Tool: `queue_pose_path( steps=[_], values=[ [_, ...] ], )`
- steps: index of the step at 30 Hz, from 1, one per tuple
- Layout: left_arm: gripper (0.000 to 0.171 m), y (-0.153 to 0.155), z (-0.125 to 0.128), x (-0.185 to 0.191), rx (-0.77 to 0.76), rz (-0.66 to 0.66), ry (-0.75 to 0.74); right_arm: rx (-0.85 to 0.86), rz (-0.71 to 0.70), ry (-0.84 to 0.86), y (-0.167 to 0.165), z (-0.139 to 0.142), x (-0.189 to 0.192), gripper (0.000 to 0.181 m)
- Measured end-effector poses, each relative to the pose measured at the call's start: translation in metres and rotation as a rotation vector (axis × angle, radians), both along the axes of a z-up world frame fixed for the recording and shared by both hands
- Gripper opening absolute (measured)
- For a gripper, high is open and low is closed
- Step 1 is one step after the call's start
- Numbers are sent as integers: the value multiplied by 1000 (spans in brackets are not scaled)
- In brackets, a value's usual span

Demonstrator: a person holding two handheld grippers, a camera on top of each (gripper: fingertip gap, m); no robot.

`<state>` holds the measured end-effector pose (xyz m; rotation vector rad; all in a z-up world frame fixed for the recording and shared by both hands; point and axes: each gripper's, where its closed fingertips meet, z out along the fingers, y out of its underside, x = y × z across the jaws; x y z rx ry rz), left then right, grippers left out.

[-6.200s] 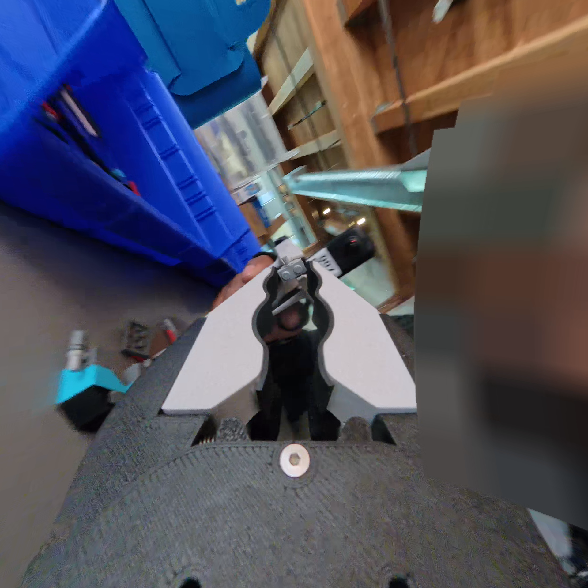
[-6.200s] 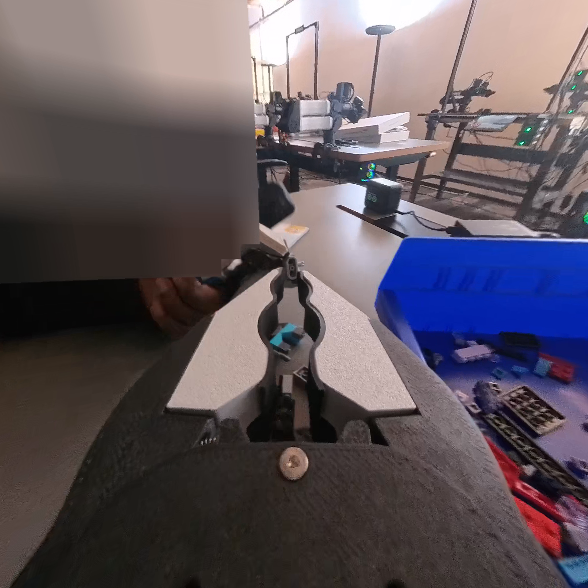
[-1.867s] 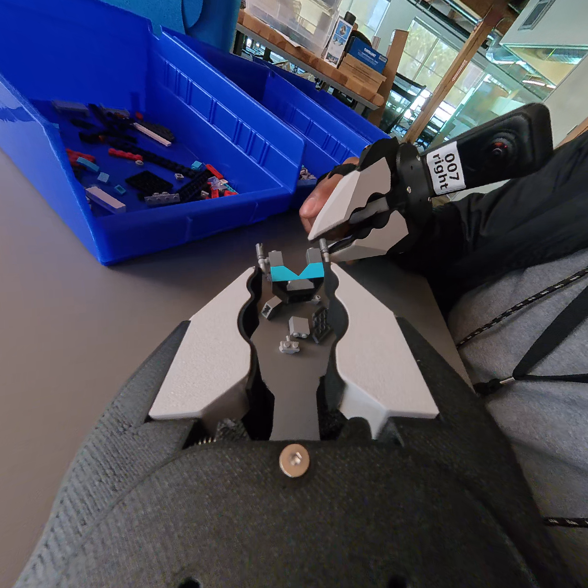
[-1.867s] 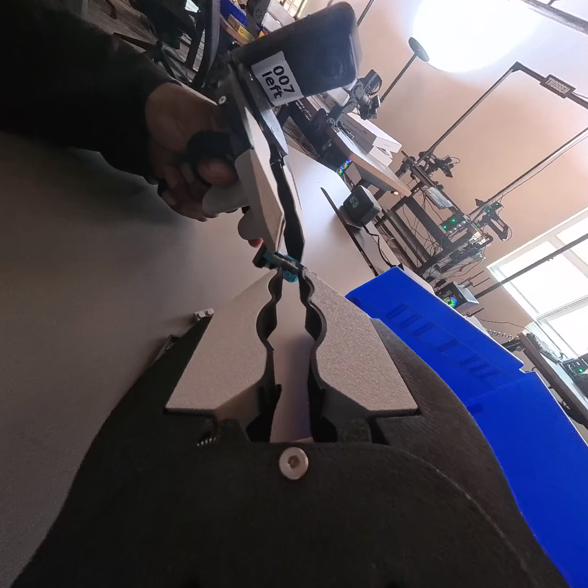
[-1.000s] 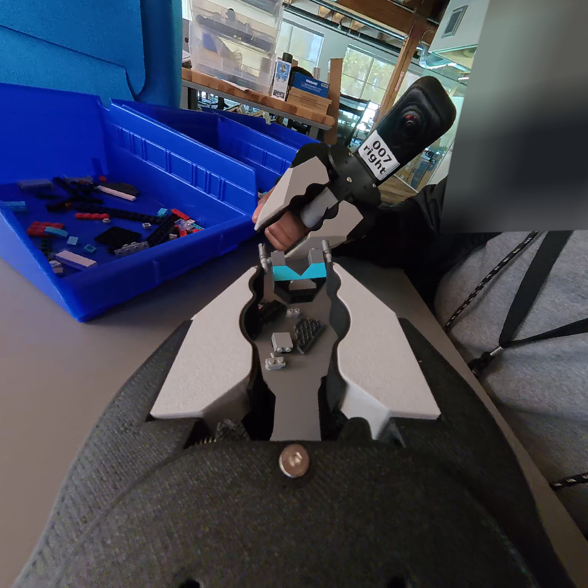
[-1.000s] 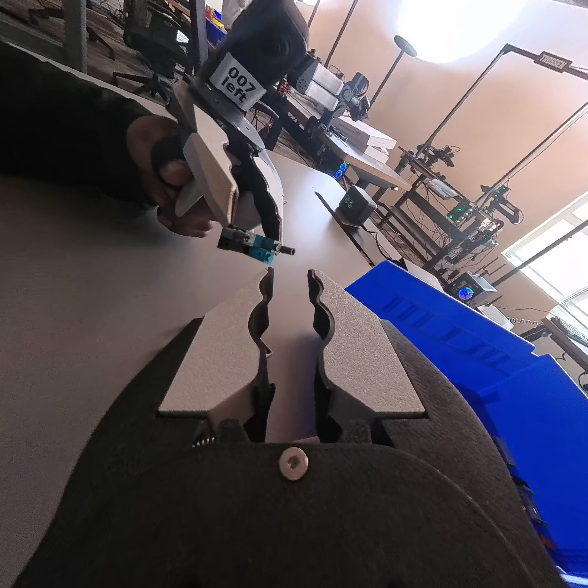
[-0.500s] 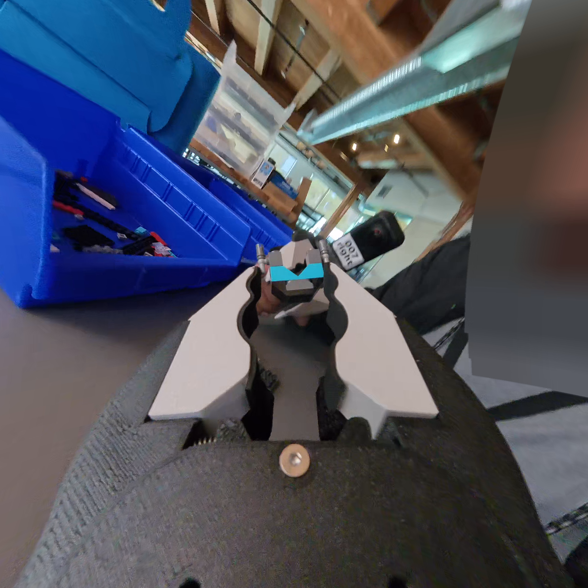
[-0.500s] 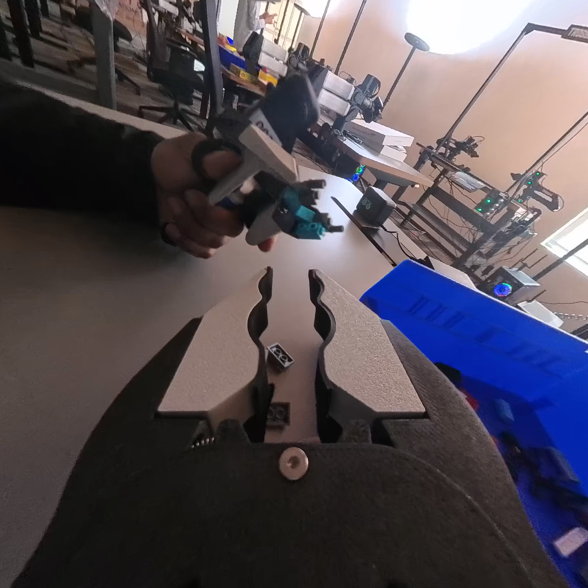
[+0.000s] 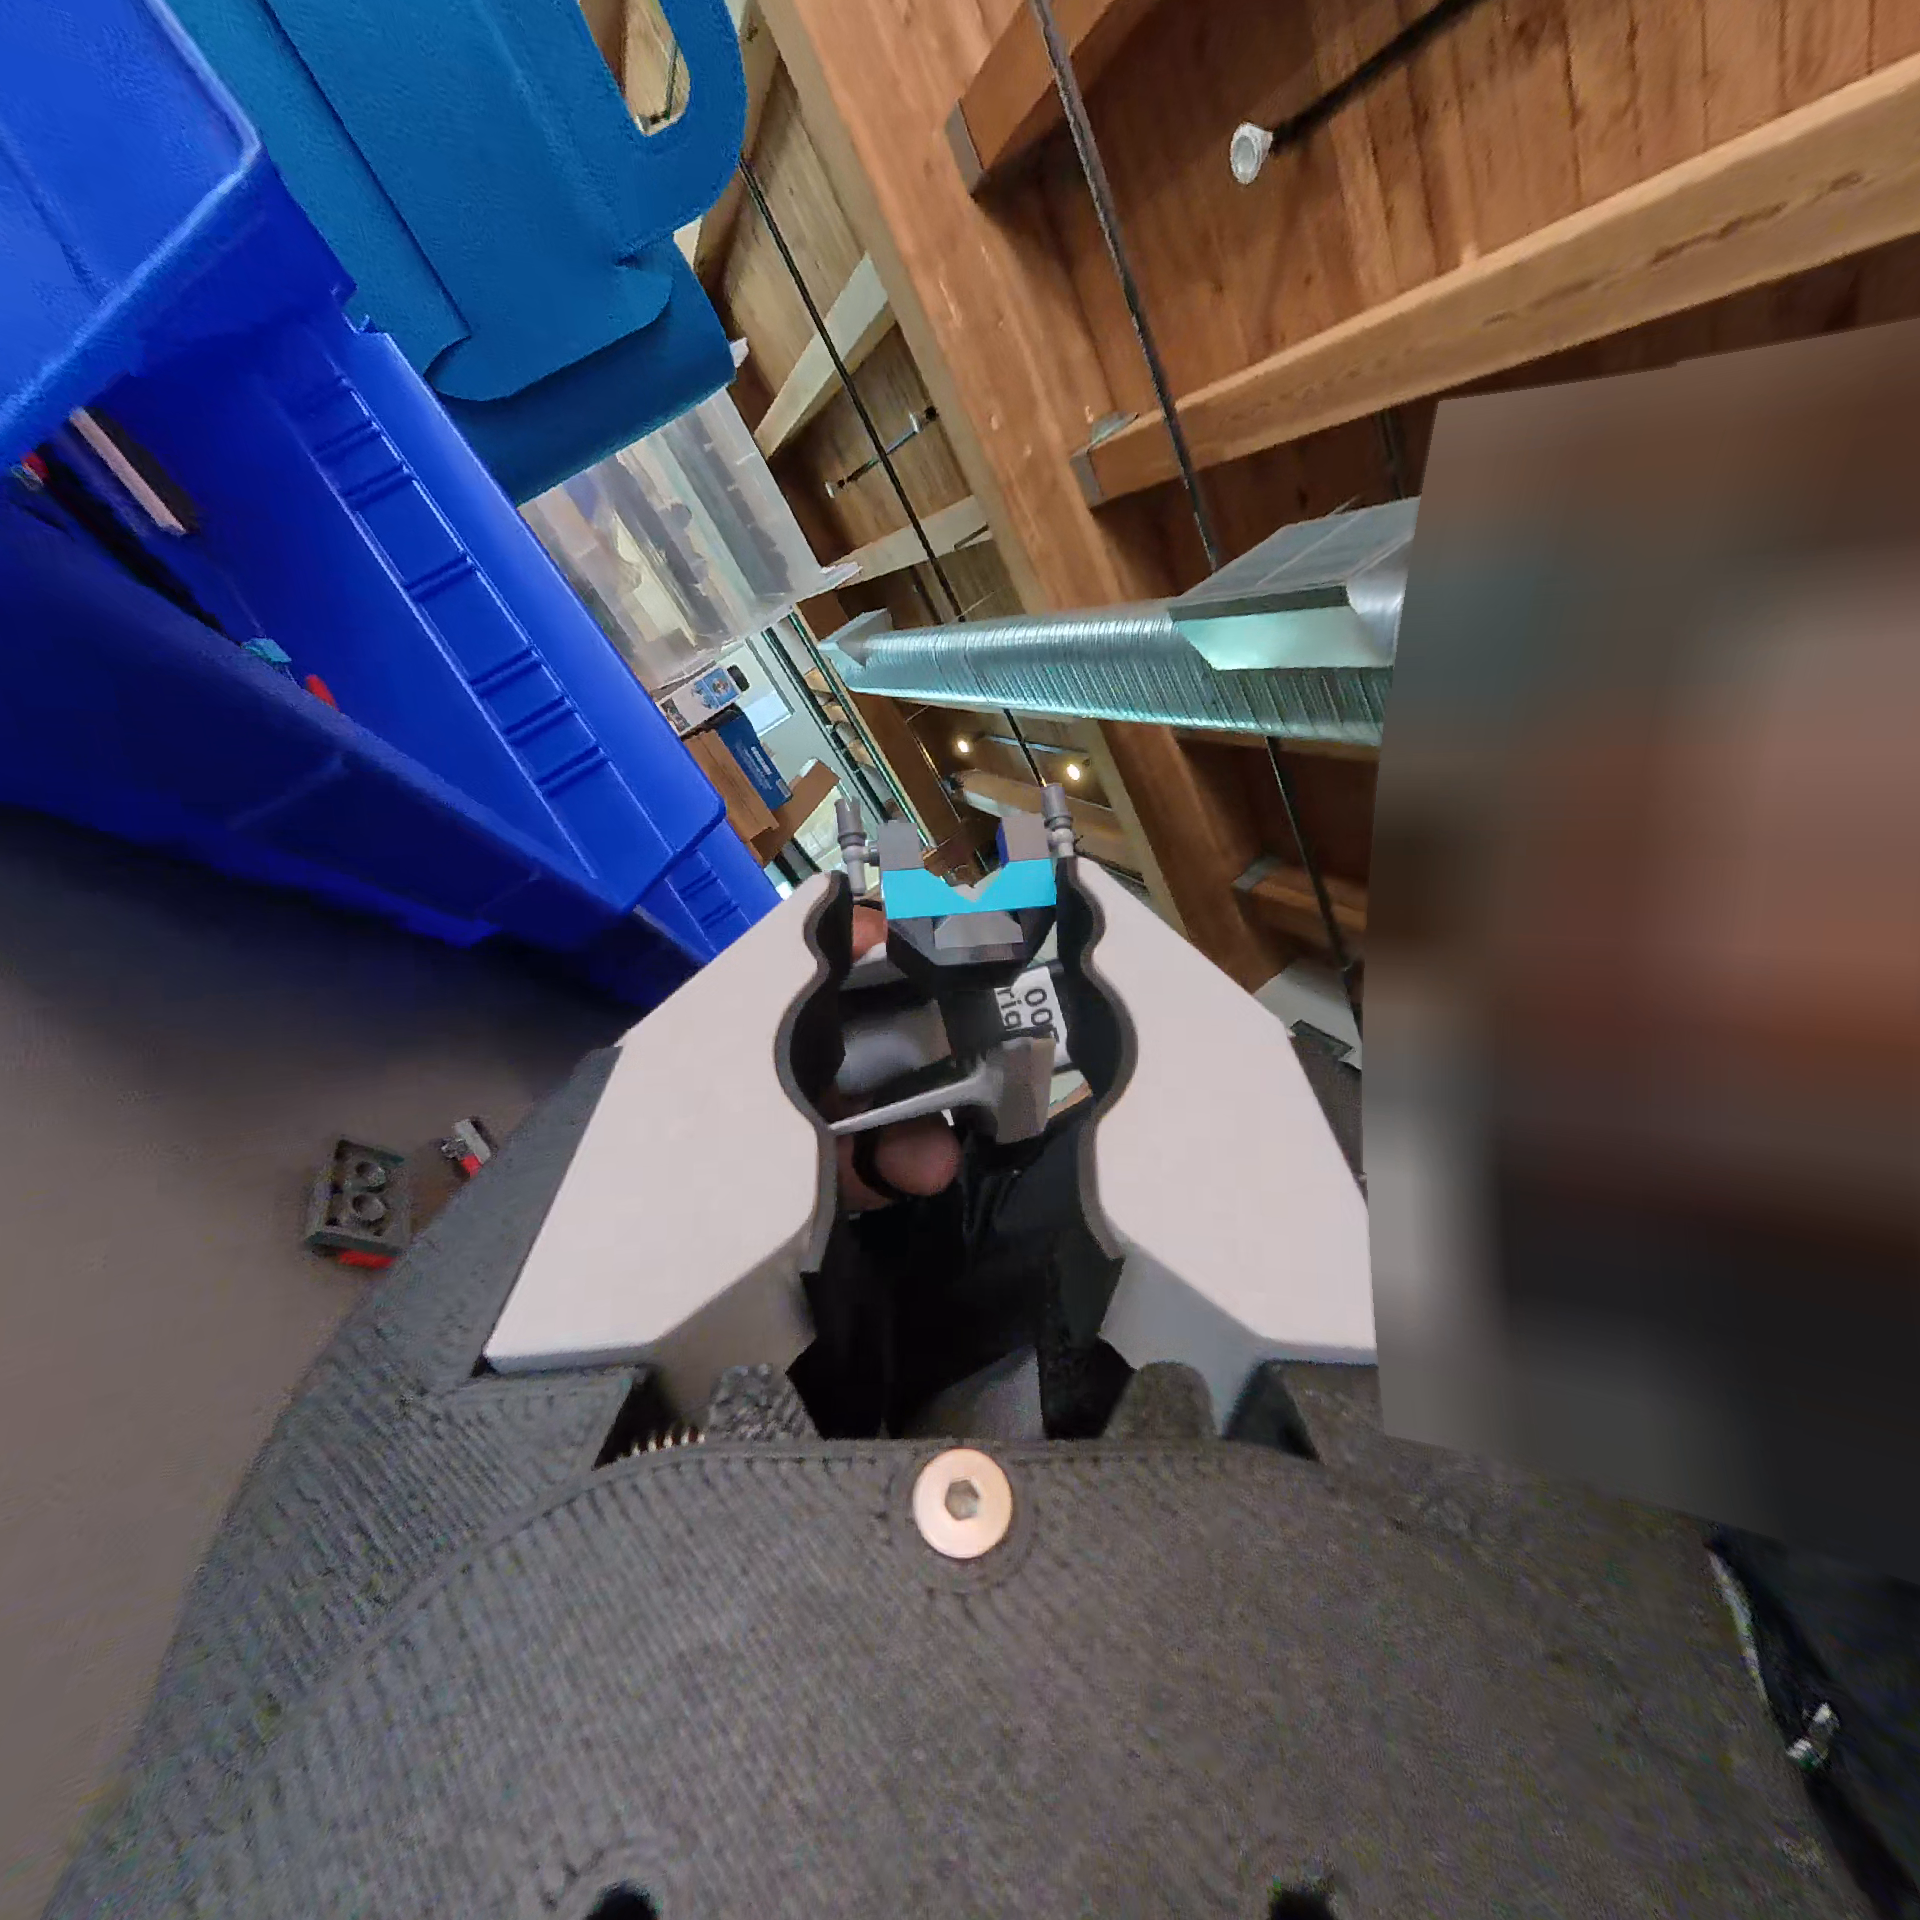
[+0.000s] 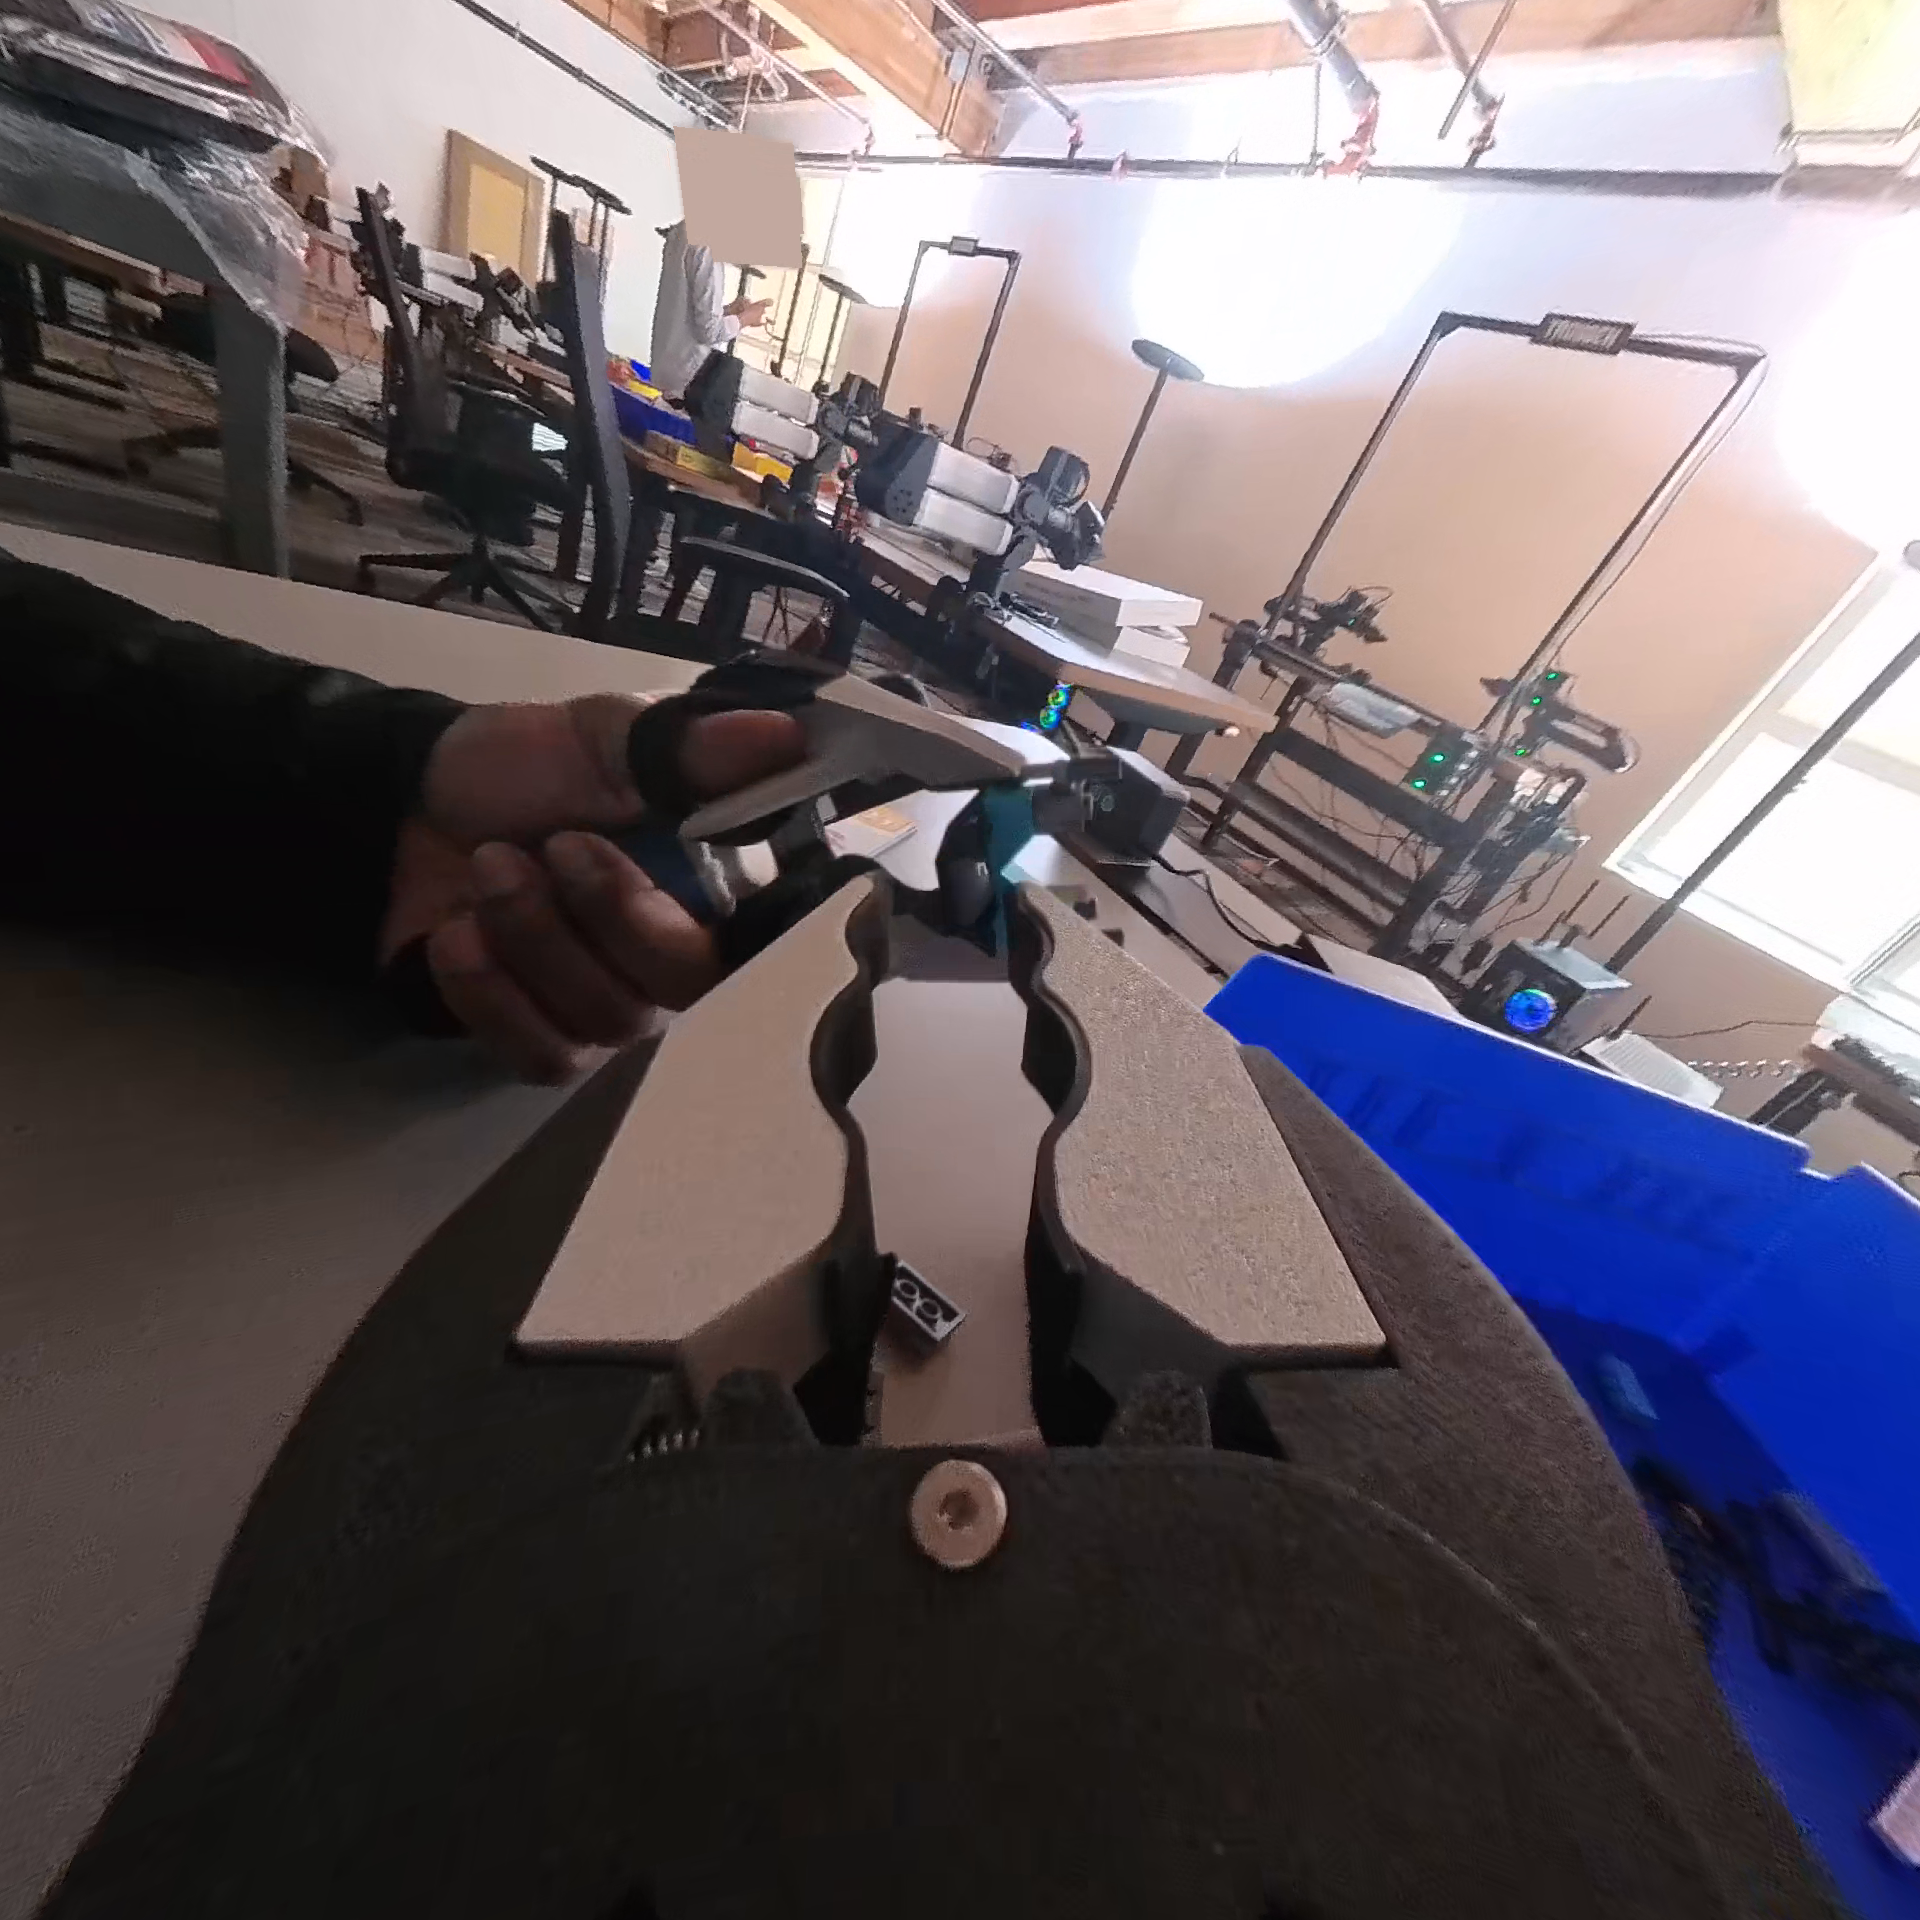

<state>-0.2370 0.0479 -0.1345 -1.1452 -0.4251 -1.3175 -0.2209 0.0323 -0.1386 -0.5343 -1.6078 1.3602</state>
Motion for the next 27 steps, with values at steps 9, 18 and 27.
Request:
queue_pose_path(
  steps=[9,18,27],
  values=[
    [40,9,-8,1,-46,44,-54,18,-91,2,5,-4,-8,16],
    [47,8,-12,-6,-108,108,126,-241,81,-157,7,-1,-6,10],
    [55,-3,-11,4,-88,134,596,-570,337,-420,7,-1,0,10]
  ],
)
